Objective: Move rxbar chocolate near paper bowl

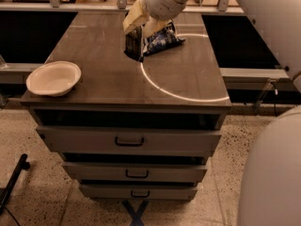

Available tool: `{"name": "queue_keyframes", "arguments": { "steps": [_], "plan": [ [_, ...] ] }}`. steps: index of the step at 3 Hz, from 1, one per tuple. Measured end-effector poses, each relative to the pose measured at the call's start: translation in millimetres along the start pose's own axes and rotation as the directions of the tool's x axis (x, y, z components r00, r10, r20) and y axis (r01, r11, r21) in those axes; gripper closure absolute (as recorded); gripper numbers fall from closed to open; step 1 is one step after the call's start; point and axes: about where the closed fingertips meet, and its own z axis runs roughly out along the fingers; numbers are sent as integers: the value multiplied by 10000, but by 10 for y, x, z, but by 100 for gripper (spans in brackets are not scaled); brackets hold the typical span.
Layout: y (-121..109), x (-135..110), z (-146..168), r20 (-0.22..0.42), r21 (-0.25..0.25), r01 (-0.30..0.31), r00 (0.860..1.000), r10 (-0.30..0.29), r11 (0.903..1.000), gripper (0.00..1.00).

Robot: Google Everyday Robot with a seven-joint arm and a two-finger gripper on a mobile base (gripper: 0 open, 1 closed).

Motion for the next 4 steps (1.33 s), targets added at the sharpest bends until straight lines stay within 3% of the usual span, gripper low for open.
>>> {"name": "queue_keyframes", "arguments": {
  "steps": [1,2,3,4],
  "plan": [
    [527,9,100,503,-664,1689,9849,-1657,9834,100],
    [861,56,178,748,-1038,2695,9620,-2627,9574,100],
    [1238,118,340,940,-1206,3760,9257,-3665,9187,100],
    [1602,200,558,941,-1141,4794,8771,-4709,8701,100]
  ]
}}
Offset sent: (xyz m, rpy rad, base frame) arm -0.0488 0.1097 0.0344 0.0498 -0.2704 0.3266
